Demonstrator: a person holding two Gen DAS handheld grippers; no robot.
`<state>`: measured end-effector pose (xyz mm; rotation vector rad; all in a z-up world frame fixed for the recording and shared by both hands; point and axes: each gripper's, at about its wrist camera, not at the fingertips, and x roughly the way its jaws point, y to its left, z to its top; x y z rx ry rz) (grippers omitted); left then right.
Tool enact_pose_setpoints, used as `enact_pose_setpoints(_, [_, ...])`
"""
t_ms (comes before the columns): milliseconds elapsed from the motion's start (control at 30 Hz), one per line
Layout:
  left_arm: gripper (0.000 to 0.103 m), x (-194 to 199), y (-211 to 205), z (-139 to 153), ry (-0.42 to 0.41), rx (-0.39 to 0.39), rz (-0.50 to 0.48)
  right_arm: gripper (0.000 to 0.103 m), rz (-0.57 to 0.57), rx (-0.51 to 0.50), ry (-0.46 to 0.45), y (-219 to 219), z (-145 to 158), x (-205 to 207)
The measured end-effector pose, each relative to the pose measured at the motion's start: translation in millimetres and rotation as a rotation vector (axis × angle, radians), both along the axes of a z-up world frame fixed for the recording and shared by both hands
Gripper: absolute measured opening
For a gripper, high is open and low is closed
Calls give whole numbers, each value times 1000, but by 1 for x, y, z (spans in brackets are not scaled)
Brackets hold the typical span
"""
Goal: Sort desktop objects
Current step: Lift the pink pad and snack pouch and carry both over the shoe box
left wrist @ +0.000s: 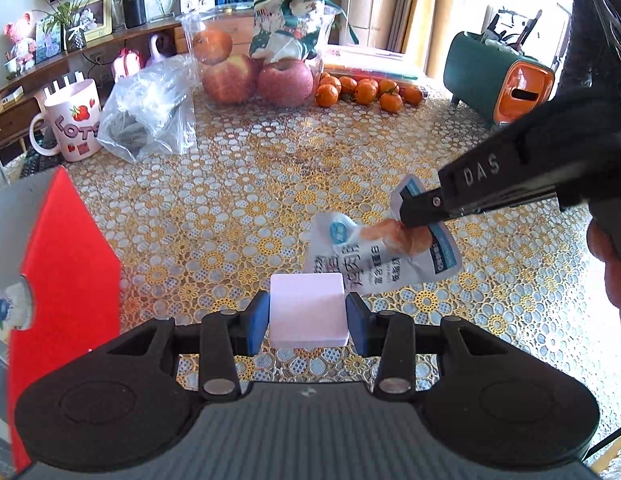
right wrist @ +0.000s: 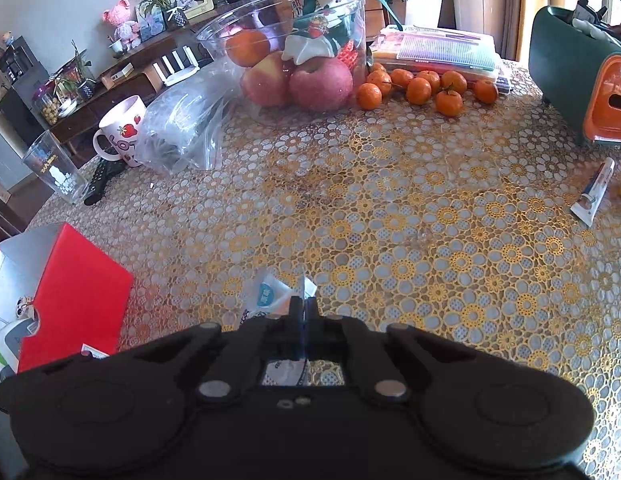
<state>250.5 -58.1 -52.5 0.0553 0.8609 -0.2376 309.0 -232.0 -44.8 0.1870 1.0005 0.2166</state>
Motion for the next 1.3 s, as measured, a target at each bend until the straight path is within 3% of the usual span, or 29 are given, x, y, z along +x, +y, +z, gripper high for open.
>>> enact_pose_setpoints(467, [40,-36,10,45,26,-62,-18,0,41,-66,-36,6,40,-59])
enact_pose_setpoints(767, [40,-61,22,71,30,-50,-44,0,92,-141,-72,22,65,-95])
enact_pose_setpoints(1300, [40,-88,80,131,-10,-78,-35,0,159,-186,-194,69,134,-130])
